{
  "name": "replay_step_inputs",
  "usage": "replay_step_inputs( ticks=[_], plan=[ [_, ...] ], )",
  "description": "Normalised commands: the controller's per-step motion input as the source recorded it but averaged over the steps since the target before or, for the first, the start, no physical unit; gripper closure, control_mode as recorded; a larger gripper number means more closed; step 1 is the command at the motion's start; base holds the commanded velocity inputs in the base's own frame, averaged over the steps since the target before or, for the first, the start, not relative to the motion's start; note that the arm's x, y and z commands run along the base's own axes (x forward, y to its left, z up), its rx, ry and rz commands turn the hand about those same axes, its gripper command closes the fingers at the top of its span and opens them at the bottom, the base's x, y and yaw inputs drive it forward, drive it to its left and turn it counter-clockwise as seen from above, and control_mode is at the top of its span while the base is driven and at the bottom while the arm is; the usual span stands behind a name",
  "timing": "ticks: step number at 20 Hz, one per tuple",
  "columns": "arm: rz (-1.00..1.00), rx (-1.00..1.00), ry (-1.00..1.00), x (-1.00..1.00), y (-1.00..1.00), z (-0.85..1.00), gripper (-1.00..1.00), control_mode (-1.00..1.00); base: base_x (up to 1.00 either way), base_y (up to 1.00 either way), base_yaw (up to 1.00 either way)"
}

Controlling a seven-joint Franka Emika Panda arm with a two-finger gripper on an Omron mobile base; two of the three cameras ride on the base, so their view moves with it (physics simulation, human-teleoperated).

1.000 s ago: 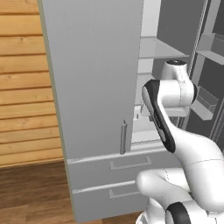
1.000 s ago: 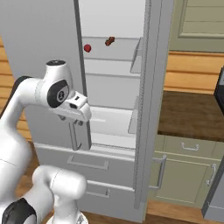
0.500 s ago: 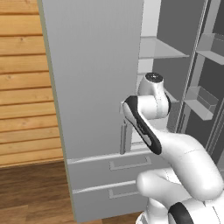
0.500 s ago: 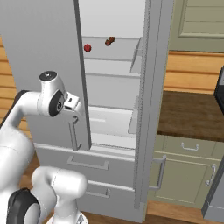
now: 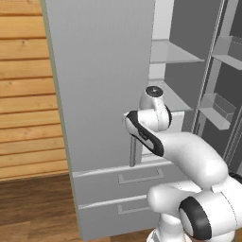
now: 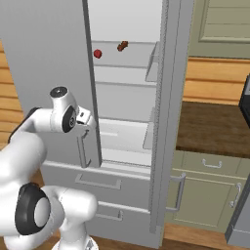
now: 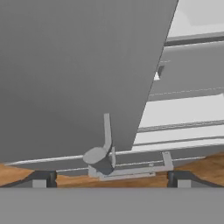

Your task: Take the strawberry from the fridge and place it on top of the pancake, located on the dining counter.

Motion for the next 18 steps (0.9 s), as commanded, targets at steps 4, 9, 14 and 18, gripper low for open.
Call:
replay_step_inputs(
  ticks=[4,9,14,18],
  plan=[
    [-0.02,0.0,0.0,0.43,0.15,-0.36,-1.0,-1.0,0.0,0.0,0.0],
    [0.0,0.0,0.0,0.08,0.0,-0.31,-1.0,-1.0,0.0,0.0,0.0],
    [0.0,0.0,0.0,0.0,0.0,-0.29,-1.0,-1.0,0.0,0.0,0.0],
    [0.0,0.0,0.02,0.0,0.0,-0.29,-1.0,-1.0,0.0,0.0,0.0]
  ],
)
